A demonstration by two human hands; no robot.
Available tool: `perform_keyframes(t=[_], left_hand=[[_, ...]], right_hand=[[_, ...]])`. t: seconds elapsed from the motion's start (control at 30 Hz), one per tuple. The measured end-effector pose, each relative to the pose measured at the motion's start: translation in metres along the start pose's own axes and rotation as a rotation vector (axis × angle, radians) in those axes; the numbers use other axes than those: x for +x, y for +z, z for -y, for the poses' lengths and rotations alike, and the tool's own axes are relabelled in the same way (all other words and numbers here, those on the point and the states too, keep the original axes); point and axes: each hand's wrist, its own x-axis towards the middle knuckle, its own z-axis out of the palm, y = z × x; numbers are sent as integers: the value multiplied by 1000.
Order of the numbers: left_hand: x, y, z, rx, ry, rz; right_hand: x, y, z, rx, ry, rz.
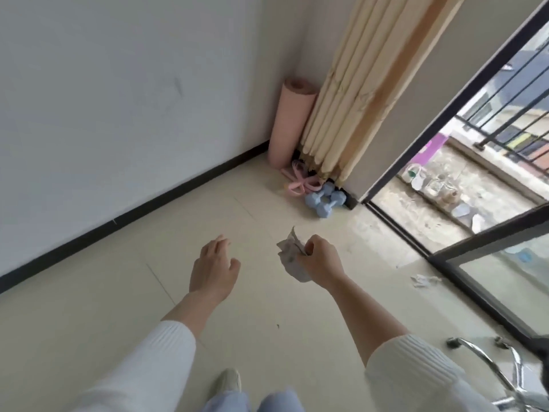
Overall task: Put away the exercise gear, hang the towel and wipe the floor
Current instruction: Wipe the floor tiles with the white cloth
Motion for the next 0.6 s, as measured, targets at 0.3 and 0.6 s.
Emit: perform_keyframes(t=[0.3,0.6], left_hand=[[101,131,56,-90,-342,-36],[187,372,198,-157,-567,-116]], right_hand=[[174,101,-35,-86,-158,231],[340,337,-146,-112,-252,361]])
